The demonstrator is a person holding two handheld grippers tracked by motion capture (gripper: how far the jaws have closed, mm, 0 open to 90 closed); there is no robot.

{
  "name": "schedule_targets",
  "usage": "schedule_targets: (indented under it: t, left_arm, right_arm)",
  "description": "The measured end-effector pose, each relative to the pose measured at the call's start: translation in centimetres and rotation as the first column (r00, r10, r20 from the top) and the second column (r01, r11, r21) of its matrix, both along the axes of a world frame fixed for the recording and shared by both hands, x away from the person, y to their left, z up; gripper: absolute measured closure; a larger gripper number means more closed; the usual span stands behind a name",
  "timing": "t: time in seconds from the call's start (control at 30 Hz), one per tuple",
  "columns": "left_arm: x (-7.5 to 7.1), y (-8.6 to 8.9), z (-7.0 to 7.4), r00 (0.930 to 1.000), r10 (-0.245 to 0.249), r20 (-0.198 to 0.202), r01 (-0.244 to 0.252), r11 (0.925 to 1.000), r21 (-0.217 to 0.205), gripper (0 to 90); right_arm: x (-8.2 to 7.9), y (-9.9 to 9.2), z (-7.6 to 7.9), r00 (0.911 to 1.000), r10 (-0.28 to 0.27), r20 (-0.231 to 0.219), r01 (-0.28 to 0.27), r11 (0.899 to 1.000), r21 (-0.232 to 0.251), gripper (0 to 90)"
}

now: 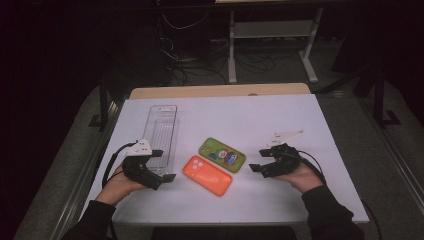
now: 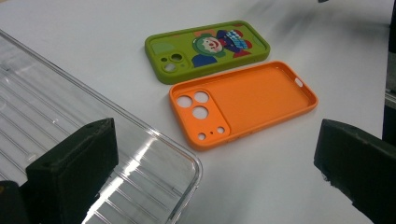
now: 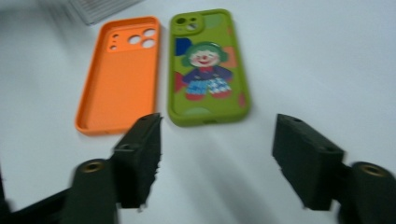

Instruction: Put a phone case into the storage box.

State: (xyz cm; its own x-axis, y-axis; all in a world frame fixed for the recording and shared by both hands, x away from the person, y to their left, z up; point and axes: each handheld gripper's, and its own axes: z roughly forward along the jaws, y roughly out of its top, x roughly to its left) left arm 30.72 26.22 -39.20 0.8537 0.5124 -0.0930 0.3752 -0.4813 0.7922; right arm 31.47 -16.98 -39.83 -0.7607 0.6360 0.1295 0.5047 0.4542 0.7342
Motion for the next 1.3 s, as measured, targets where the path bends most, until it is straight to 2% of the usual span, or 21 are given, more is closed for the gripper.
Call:
schedule_targets:
  t: [0.03, 0.07, 0.13, 0.23, 0.33, 0.43, 0.57, 0.87, 0.9, 1.0, 1.13, 1.3]
  left_arm:
    - [0.0, 0.0, 0.0, 1.0, 0.0, 0.0, 0.0, 1.0, 0.0, 0.0]
    - [0.0, 0.0, 0.0, 1.0, -0.001, -0.002, 0.001, 1.0, 0.002, 0.0]
    - [-0.1, -0.1, 0.0, 1.0, 0.005, -0.004, -0.005, 0.9999, -0.011, 0.0]
    - [-0.1, -0.1, -0.1, 1.0, 0.005, -0.004, -0.005, 0.9999, -0.012, 0.0]
    - [0.0, 0.0, -0.1, 1.0, 0.004, 0.0, -0.004, 0.9999, -0.01, 0.0]
    - [-0.1, 0.0, -0.1, 1.0, 0.008, -0.004, -0.008, 0.9999, -0.015, 0.0]
    - [-0.1, 0.0, -0.1, 1.0, 0.007, -0.002, -0.007, 0.9999, -0.014, 0.0]
    - [-0.1, 0.0, -0.2, 1.0, 0.006, -0.003, -0.006, 0.9999, -0.015, 0.0]
    - [-0.1, 0.0, -0.1, 1.0, 0.002, 0.0, -0.002, 0.9999, -0.011, 0.0]
    - [-0.1, 0.0, -0.1, 1.0, -0.005, 0.004, 0.005, 1.0, -0.001, 0.0]
    - [-0.1, 0.0, -0.1, 1.0, -0.005, 0.007, 0.005, 1.0, 0.0, 0.0]
    - [0.0, 0.0, -0.1, 1.0, -0.002, 0.005, 0.002, 0.9999, -0.012, 0.0]
  right_arm:
    - [0.0, 0.0, 0.0, 1.0, 0.0, 0.0, 0.0, 1.0, 0.0, 27.3]
    - [-0.2, -1.0, -0.2, 0.9992, -0.025, 0.031, 0.024, 1.0, 0.008, 21.0]
    - [-0.5, -1.7, -0.3, 0.9982, -0.038, 0.047, 0.037, 0.999, 0.013, 16.3]
    - [-0.9, -2.6, -0.7, 0.9967, -0.049, 0.065, 0.048, 0.999, 0.016, 11.3]
    - [-1.3, -3.2, -1.1, 0.9965, -0.058, 0.059, 0.057, 0.998, 0.02, 0.4]
    - [-1.6, -3.5, -1.3, 0.9977, -0.055, 0.039, 0.054, 0.998, 0.024, 0.0]
    - [-2.1, -3.5, -1.5, 0.998, -0.044, 0.047, 0.043, 0.999, 0.024, 0.0]
    - [-2.0, -3.3, -1.3, 0.9986, -0.038, 0.037, 0.037, 0.999, 0.03, 0.0]
    - [-2.0, -3.1, -1.0, 0.9989, -0.039, 0.024, 0.038, 0.998, 0.043, 0.0]
    - [-1.9, -2.6, -0.7, 0.9996, -0.016, 0.023, 0.015, 0.999, 0.033, 0.0]
    - [-1.9, -1.7, -0.2, 0.9996, -0.005, 0.028, 0.004, 0.999, 0.047, 0.0]
    - [-1.6, -0.3, 0.5, 0.9998, 0.012, 0.018, -0.013, 0.998, 0.062, 0.0]
